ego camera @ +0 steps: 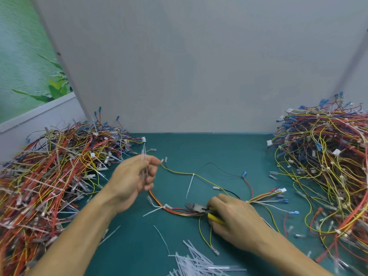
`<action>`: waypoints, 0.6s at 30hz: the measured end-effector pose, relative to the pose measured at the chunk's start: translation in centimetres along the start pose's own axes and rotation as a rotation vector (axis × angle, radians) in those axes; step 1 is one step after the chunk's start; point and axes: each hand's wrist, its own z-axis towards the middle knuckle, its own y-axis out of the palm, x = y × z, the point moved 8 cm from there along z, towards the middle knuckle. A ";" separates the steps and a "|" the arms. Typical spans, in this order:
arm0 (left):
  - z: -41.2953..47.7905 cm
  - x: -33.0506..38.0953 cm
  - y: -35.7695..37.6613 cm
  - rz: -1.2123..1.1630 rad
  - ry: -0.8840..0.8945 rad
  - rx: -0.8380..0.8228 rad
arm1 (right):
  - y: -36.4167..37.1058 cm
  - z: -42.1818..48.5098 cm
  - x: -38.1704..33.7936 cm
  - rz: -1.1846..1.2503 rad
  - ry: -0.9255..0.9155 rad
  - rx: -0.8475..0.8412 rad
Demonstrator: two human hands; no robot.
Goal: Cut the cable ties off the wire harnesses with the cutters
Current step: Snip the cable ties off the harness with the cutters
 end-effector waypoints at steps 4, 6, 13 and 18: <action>-0.2 -1.2 -1.3 0.212 0.103 -0.011 | 0.0 -1.0 1.6 0.013 0.007 -0.011; -1.0 -1.6 -0.5 0.492 0.248 -0.097 | -0.4 -1.8 2.8 0.026 0.018 -0.035; -2.4 -4.3 5.5 1.092 0.548 -0.466 | -1.6 -2.6 4.2 -0.004 0.023 -0.159; -1.0 -4.9 6.6 0.952 0.459 -0.458 | -2.7 -2.3 2.9 -0.070 0.056 -0.082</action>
